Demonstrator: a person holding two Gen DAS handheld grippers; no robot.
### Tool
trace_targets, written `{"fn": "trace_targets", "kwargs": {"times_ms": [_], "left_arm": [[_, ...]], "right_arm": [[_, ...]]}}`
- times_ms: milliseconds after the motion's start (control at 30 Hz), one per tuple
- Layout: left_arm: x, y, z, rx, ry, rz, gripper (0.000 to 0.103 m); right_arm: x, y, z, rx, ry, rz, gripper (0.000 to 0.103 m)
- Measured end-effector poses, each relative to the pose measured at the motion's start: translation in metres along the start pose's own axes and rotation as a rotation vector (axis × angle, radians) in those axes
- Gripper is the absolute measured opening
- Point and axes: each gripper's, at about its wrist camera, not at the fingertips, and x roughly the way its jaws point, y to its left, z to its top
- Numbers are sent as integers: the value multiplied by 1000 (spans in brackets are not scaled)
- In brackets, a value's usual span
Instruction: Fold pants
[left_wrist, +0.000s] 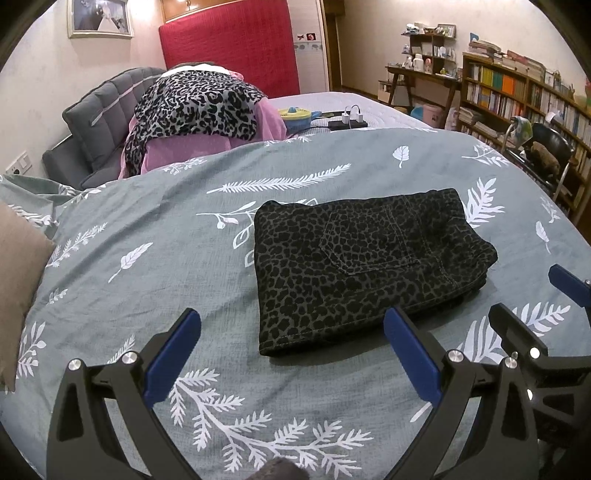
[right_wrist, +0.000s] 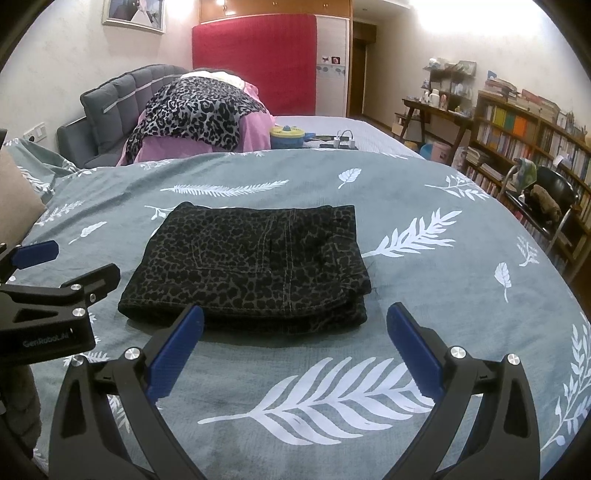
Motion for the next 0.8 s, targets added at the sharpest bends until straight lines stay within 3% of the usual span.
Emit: {"fn": "trace_targets", "kwargs": {"times_ms": [800], "left_arm": [[-2, -12, 0, 60, -28, 32, 98]], "right_arm": [[6, -4, -1, 6, 16, -13, 101]]}}
